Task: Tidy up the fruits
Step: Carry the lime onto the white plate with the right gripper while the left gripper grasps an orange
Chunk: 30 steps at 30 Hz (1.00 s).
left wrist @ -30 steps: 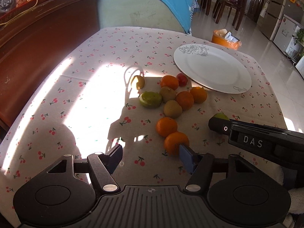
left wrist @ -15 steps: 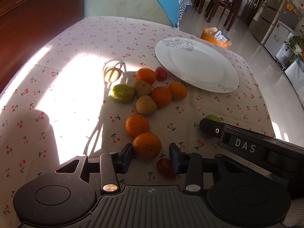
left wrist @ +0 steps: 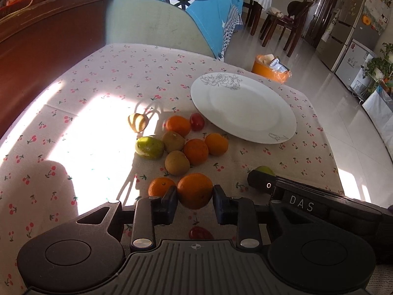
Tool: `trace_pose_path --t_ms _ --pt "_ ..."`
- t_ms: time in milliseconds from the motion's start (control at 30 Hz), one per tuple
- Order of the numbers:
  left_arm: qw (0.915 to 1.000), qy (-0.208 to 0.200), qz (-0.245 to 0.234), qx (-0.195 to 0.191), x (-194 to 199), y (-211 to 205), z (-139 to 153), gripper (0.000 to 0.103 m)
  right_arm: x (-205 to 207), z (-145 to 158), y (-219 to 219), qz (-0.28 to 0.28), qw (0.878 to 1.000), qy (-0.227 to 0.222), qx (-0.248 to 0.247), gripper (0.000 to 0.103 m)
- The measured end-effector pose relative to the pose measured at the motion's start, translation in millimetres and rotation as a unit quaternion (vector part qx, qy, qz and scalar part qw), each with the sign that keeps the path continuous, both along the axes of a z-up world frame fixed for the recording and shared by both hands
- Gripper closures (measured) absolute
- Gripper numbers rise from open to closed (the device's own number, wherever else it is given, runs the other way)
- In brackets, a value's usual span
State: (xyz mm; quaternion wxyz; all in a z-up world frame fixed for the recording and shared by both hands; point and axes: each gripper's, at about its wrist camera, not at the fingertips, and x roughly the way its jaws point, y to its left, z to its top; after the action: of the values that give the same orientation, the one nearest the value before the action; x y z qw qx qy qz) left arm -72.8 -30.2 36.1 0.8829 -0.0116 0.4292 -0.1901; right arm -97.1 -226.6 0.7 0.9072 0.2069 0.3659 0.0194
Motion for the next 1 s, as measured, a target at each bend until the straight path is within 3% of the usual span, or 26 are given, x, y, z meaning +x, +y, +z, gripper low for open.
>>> trace_pose_path --t_ms 400,1000 --pt "0.9984 -0.047 -0.016 -0.025 46.3 -31.0 16.9 0.075 21.1 17.7 -30.5 -0.051 0.997 -0.054 0.025 0.073" --pt "0.9984 -0.019 -0.022 -0.049 93.3 -56.4 -13.0 0.074 47.6 1.5 -42.4 -0.078 0.995 -0.05 0.025 0.073"
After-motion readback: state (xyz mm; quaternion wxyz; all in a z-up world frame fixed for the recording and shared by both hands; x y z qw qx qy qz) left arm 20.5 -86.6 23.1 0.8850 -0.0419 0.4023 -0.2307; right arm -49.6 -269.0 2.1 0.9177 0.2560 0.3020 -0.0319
